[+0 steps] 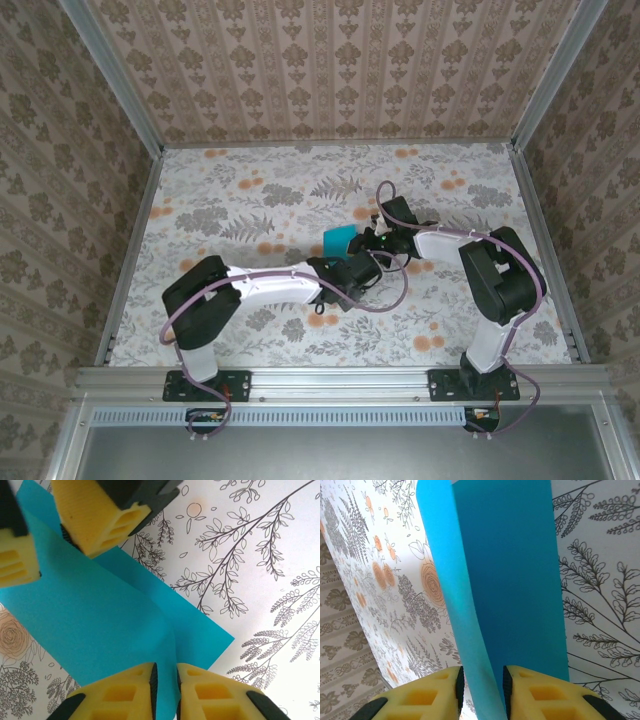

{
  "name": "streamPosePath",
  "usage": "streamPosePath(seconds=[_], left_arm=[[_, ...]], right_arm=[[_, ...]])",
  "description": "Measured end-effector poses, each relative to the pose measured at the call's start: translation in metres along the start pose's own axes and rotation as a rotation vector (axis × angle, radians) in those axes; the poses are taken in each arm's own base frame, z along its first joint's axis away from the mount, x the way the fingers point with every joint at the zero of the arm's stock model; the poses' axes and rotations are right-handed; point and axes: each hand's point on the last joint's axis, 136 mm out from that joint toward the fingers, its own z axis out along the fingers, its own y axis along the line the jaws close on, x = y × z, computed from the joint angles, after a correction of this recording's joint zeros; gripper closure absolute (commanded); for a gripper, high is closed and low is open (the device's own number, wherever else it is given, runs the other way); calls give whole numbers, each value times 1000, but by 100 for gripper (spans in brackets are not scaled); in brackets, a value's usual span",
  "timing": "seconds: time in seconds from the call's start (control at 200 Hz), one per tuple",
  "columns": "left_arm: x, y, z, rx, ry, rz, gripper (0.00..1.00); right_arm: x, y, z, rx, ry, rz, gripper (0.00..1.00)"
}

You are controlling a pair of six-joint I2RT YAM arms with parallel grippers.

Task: Fold a paper plane with a square sheet of paper (fold left side to right side)
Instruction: Fold the triangle a second time at the center of the table.

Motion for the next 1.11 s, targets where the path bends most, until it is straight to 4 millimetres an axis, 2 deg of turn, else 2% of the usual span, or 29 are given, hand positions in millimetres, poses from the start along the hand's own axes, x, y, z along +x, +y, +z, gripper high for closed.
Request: streamPosePath(seconds=[0.15,0.275,0.41,0.53,0.64,0.805,0.99,1.105], left_arm=[[-7,2,-7,59,-39,-49,90],[-7,7,-10,129,-59,-119,91],[-5,14,-12,223,-79,-216,92],[-5,17,-12,302,-98,-294,92],[-4,16,-12,382,-113,-368,92],[-8,14,-13,456,-128,-433,93],[-14,16,-15,492,-146,-474,93],[-11,18,-14,494,-138,-492,93]], right_arm=[[-2,1,-1,1,-8,-23,66],[-6,5,-8,2,-37,-52,55],[-20,21,-38,-14,-137,-111,45],[-26,29,-71,-34,-235,-149,44],[-18,19,-86,-19,-276,-163,53],[7,-8,-85,18,-255,-155,73],[40,-15,-70,32,-194,-188,89],[59,-11,-54,33,-149,-210,94]])
